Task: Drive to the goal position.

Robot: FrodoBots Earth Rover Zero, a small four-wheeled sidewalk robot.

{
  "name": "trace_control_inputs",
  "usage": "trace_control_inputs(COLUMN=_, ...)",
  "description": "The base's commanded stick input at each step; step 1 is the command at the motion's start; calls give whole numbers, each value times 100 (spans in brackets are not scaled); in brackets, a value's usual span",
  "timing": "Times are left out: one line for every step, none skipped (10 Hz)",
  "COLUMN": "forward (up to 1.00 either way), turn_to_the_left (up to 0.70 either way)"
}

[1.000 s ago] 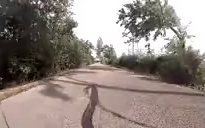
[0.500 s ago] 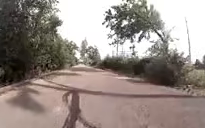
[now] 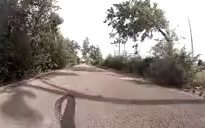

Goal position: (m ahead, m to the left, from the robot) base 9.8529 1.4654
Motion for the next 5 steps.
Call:
trace_control_inputs(forward=70, turn_to_the_left=35)
trace_control_inputs(forward=70, turn_to_the_left=35)
trace_control_inputs(forward=70, turn_to_the_left=35)
trace_control_inputs(forward=70, turn_to_the_left=8)
trace_control_inputs(forward=70, turn_to_the_left=1)
